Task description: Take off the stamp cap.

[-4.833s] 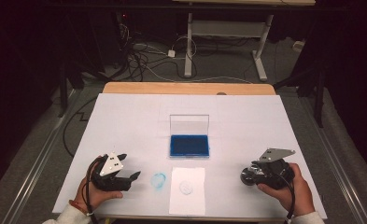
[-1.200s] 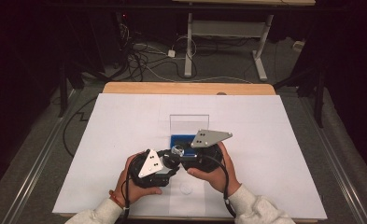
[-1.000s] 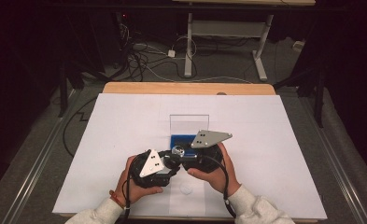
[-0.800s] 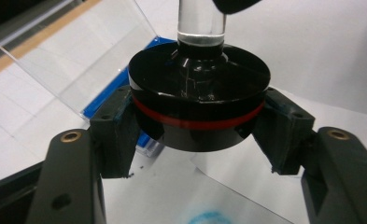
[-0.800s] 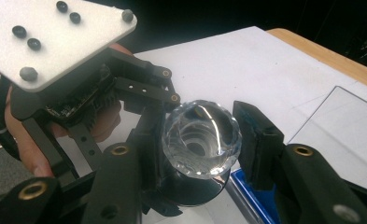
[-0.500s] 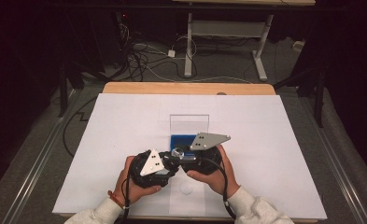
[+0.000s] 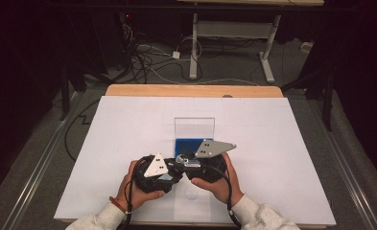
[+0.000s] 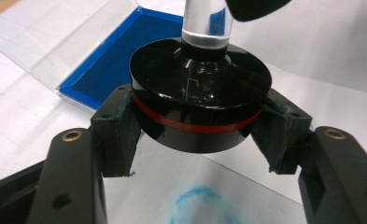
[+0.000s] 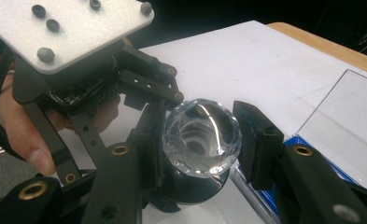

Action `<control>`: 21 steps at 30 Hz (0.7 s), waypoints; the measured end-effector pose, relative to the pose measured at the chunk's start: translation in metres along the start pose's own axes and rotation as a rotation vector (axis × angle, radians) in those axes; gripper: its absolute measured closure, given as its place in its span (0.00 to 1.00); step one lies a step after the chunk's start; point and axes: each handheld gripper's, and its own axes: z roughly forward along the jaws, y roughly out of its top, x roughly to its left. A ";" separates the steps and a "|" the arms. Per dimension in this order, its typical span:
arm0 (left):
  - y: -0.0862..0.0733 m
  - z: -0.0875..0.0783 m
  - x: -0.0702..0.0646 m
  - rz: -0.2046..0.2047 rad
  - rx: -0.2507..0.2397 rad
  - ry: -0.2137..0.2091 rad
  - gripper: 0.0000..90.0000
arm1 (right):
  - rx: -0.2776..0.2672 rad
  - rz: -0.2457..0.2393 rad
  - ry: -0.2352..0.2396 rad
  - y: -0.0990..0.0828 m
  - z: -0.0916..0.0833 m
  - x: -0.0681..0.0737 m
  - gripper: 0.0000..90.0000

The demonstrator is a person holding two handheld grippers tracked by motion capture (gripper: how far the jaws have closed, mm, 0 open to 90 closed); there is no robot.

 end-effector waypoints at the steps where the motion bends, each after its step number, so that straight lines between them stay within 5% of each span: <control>1: 0.000 0.001 0.000 -0.005 0.001 -0.003 0.41 | -0.001 -0.002 -0.004 0.000 0.000 0.001 0.64; 21: -0.002 0.000 0.001 -0.016 -0.019 -0.062 0.41 | -0.013 -0.029 -0.019 -0.002 -0.004 0.008 0.64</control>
